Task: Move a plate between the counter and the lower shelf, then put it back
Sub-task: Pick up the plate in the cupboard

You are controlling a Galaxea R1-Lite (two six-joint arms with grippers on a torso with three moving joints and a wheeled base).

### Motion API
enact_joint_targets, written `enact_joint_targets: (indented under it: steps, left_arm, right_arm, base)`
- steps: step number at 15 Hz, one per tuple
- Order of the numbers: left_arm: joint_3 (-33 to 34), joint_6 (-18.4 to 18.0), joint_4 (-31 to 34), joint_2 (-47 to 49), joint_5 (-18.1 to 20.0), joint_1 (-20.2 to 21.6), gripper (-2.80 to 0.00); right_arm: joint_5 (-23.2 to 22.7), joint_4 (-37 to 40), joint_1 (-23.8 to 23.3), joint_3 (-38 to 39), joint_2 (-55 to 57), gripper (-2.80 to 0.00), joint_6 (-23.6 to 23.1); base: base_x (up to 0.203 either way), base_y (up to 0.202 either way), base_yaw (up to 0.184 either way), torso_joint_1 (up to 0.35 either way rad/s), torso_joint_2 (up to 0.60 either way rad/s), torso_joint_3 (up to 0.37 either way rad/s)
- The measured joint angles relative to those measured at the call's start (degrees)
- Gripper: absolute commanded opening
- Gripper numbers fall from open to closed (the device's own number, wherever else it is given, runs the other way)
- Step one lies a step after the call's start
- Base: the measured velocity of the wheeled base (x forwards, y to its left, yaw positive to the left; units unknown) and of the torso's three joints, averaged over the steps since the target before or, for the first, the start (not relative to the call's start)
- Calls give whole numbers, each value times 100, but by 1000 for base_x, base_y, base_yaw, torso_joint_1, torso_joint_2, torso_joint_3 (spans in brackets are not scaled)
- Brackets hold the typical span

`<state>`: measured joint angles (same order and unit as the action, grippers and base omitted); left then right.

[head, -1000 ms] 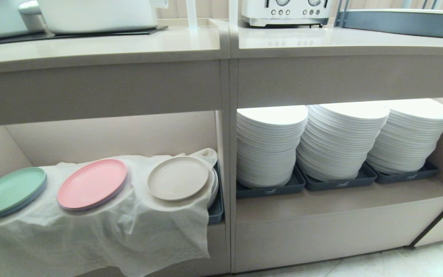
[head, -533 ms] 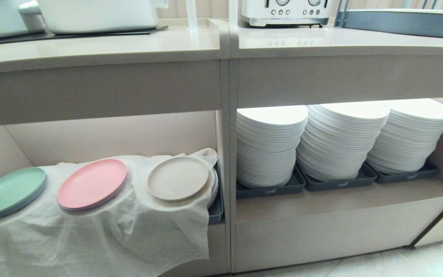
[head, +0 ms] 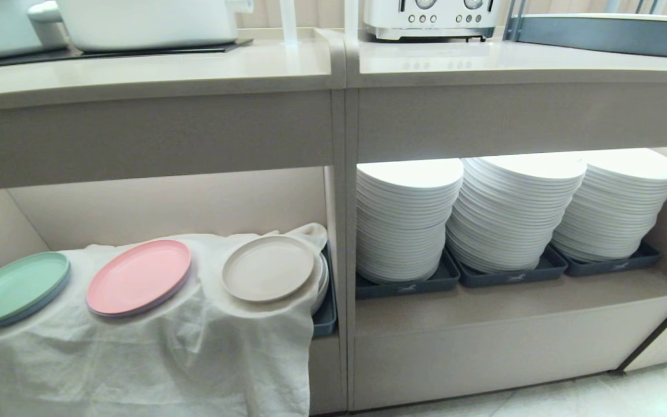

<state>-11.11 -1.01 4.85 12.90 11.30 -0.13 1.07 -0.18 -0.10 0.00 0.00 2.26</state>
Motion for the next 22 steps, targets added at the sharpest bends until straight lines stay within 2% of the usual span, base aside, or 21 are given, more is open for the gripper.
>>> enact_joint_targets:
  steps: [4,11,14,18,22]
  left_arm:
    - [-407,101,-3,1127,213,-5,-280]
    - [-639,297,-26,3039,542,-5,-280]
    - [-708,714,-282,3931,565,-16,-280]
    - [-763,1726,-1122,5040,346,-221,-280]
    - [-1046,2064,-1193,5899,247,-419,-280]
  right_arm:
    - [0,0,2,0,0,-280,2]
    - [2,0,0,0,0,-280,2]
    - [0,-2,0,0,0,-280,0]
    - [2,2,0,0,0,-280,0]
    - [2,-2,0,0,0,-280,0]
  base:
    - [0,0,0,0,0,0]
    - [0,0,0,0,0,0]
    - [0,0,0,0,0,0]
    - [0,0,0,0,0,0]
    - [0,0,0,0,0,0]
